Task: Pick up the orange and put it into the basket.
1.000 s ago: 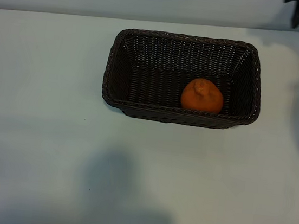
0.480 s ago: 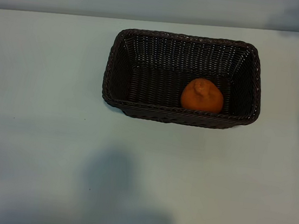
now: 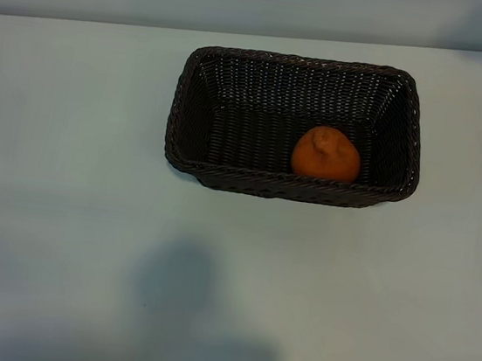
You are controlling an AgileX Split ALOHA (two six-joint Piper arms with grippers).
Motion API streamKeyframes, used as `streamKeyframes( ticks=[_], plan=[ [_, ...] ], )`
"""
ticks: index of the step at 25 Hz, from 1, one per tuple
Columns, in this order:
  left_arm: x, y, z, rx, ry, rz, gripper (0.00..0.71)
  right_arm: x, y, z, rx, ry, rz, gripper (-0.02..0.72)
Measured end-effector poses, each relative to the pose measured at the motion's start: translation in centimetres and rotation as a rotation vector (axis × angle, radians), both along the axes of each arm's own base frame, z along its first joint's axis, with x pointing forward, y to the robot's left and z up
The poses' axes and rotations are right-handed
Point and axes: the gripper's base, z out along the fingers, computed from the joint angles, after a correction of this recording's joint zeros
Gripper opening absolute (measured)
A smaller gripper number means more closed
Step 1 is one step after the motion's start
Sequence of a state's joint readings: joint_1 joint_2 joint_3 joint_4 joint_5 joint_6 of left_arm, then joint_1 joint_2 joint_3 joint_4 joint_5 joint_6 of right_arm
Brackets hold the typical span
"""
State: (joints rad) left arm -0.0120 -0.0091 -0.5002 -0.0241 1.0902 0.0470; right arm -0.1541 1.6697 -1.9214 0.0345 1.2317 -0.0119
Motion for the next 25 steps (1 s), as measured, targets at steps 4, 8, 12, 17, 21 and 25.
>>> streamKeyframes(
  ticks=[4, 8, 12, 17, 21, 25],
  plan=[
    [0.0, 0.0, 0.0, 0.0, 0.0, 0.0, 0.592, -2.8, 0.3, 1.2, -0.022, -0.024, -0.007, 0.581],
    [0.0, 0.0, 0.0, 0.003, 0.0, -0.002, 0.592, -5.9, 0.7, 2.1, -0.028, -0.046, -0.008, 0.581],
    [0.0, 0.0, 0.0, 0.003, 0.0, -0.002, 0.592, -9.3, 1.2, 3.0, -0.036, -0.082, -0.009, 0.581],
    [0.0, 0.0, 0.0, 0.002, 0.0, -0.001, 0.592, -14.4, 2.0, 4.7, -0.042, -0.169, -0.019, 0.581],
    [0.0, 0.0, 0.0, 0.002, 0.0, -0.001, 0.592, -18.9, 2.7, 5.1, -0.046, -0.232, -0.025, 0.581],
    [0.0, 0.0, 0.0, 0.002, 0.0, -0.001, 0.592, -23.7, 3.4, 4.7, -0.055, -0.326, -0.032, 0.581]
  ],
)
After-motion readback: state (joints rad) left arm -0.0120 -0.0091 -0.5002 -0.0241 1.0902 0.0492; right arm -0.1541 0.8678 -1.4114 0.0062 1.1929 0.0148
